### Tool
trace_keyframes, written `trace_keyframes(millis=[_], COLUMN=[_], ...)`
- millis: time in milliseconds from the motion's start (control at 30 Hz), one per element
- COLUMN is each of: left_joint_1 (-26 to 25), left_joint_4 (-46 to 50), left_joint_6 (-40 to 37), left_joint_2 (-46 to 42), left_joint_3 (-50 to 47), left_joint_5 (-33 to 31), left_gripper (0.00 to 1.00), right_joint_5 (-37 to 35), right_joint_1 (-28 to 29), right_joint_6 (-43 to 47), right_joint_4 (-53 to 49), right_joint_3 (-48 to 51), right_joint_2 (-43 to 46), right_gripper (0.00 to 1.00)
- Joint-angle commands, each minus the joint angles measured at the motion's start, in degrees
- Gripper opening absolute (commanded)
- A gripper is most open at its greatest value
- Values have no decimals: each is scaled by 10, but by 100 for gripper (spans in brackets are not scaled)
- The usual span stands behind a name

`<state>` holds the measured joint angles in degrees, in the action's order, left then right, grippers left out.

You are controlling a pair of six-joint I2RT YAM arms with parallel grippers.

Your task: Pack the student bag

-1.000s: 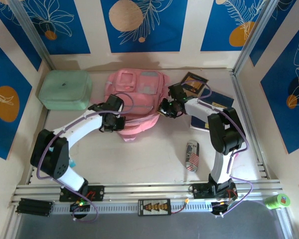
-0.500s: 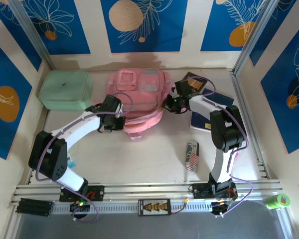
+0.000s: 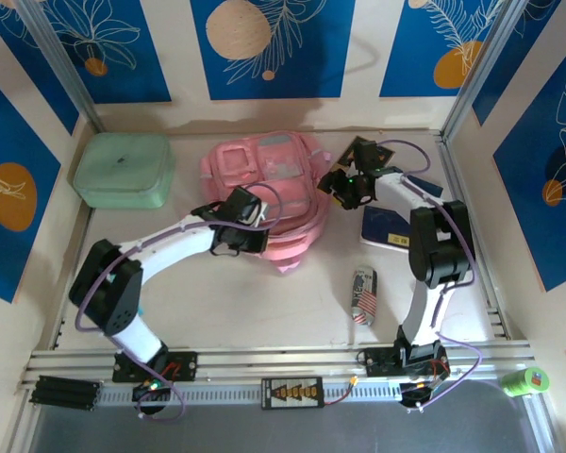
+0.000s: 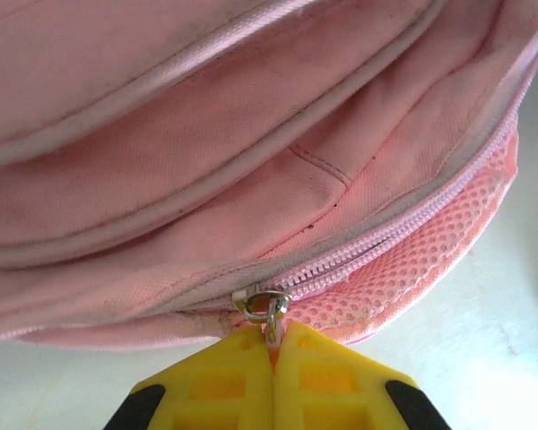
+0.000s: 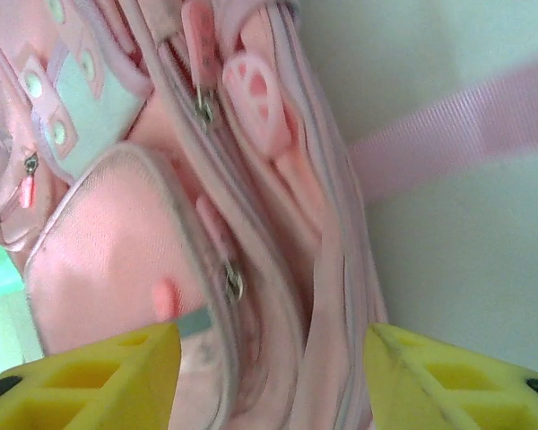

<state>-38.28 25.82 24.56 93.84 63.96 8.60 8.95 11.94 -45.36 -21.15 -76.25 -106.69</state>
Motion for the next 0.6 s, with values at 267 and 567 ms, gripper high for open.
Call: trace_keyframes(millis=[267, 567], left_joint_1=[-20, -20], left_joint_4=[-5, 0], left_joint_6=[21, 20], left_joint_2=[85, 78], left_joint_3=[95, 85], left_joint_5=[43, 47], left_gripper=[0, 0], right_joint_5=[50, 70], right_joint_1=[51, 107], right_joint_6=[-162, -237], right_joint_4=[-87, -76], right_joint_3=[119, 100], right_joint_2=[138, 75], right_gripper=[68, 69])
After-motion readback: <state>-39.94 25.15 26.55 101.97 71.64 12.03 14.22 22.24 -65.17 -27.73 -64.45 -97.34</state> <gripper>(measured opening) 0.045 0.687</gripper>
